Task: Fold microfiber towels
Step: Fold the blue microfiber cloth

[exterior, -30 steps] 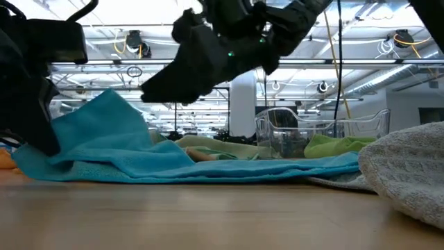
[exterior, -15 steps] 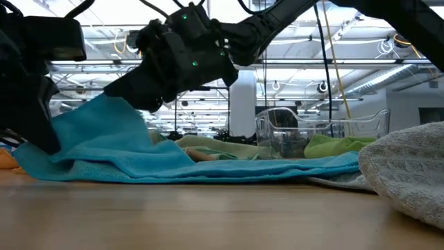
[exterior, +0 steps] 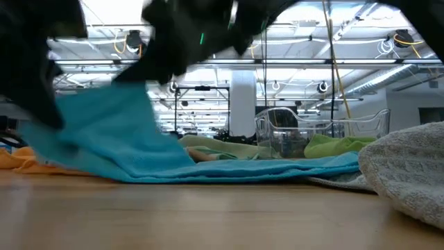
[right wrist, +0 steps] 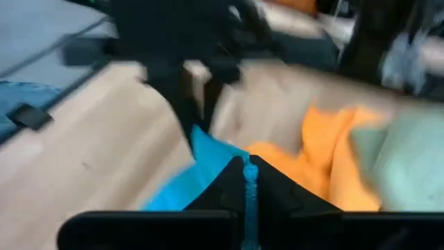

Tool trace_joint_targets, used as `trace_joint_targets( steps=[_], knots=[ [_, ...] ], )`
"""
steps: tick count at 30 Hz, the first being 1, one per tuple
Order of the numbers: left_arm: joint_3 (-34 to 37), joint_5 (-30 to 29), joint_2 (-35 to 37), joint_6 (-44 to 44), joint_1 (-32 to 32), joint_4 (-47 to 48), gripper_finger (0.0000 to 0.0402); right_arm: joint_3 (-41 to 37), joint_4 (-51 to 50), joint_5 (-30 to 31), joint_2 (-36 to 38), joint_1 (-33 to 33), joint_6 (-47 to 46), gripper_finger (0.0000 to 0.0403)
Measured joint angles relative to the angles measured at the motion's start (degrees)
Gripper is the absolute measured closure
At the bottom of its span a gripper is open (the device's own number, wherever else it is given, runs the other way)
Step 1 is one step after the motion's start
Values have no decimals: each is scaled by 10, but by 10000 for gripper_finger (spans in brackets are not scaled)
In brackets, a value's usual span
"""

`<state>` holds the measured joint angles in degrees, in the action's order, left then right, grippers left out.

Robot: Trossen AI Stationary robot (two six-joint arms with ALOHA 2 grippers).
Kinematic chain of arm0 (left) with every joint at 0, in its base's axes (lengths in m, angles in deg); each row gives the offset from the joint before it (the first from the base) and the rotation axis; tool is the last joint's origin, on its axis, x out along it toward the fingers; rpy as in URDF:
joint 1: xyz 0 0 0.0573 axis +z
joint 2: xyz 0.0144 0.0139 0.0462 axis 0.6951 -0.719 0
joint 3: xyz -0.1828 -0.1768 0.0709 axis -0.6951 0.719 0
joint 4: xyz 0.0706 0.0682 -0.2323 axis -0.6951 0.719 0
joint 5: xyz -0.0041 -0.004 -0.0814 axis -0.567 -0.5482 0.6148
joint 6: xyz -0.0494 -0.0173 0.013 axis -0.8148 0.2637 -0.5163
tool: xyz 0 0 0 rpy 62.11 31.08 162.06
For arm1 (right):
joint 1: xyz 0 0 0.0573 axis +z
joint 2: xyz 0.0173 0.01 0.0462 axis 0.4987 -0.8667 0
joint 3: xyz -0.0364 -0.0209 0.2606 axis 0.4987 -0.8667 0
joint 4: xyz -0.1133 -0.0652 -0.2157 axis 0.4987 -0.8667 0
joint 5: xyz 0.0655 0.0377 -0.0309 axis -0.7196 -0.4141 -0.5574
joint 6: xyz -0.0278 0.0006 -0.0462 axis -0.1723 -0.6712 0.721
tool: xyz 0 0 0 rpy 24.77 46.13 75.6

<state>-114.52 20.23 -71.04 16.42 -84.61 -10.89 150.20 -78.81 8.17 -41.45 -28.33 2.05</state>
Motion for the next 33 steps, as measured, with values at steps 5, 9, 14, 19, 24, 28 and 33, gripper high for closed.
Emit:
trace_joint_targets(
  steps=[5, 9, 14, 19, 24, 28, 33],
  knots=[
    [-78, -61, 37, 122, -3, 37, 398, 1, -55, 148, 76, 64, 9, 398],
    [-151, -66, 50, 254, -16, 67, 398, 0, -62, 266, 136, 123, -4, 398],
    [-271, -42, 53, 404, -49, 112, 398, 1, -42, 346, 190, 196, -55, 400],
    [-391, -134, 53, 463, -85, 192, 398, 1, -44, 465, 229, 250, -55, 400],
    [-446, -169, 53, 435, -85, 241, 398, 1, -54, 483, 248, 262, -58, 399],
    [-443, -121, 47, 439, -72, 219, 398, 1, -57, 455, 248, 267, -67, 399],
    [-435, -114, 36, 444, -53, 238, 398, 1, -101, 464, 248, 266, -83, 399]
  ],
)
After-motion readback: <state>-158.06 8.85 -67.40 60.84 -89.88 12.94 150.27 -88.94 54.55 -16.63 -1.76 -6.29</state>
